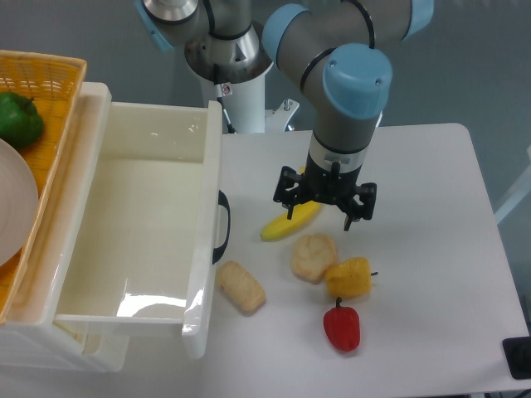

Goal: Pick up the square bread
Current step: 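Lower the open gripper slightly above the yellow banana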

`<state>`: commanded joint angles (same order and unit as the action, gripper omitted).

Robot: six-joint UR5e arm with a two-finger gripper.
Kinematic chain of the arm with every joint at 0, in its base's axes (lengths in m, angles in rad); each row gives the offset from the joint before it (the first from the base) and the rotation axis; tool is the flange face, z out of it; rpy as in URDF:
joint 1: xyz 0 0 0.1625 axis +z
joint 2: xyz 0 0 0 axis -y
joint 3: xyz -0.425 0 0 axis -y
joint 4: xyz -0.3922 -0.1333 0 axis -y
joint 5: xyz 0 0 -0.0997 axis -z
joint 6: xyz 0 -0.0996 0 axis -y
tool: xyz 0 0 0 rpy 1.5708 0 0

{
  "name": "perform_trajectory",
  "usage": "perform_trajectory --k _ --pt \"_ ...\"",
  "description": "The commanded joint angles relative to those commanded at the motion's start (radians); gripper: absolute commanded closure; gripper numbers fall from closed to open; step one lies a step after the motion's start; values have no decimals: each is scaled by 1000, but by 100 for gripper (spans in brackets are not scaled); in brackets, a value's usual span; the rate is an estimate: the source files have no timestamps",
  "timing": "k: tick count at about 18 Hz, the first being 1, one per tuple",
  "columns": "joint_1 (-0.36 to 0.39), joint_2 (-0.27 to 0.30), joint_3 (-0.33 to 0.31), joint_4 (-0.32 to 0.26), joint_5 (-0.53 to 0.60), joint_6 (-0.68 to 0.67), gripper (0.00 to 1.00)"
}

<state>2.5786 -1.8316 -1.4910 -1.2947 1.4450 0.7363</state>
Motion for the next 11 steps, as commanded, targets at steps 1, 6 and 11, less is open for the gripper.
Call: perform_trajectory --k 1,6,11 --pt "0 0 0 2 2 0 0" --pt "0 0 0 3 -3 18 0" --pt "6 -12 -3 35 -61 5 0"
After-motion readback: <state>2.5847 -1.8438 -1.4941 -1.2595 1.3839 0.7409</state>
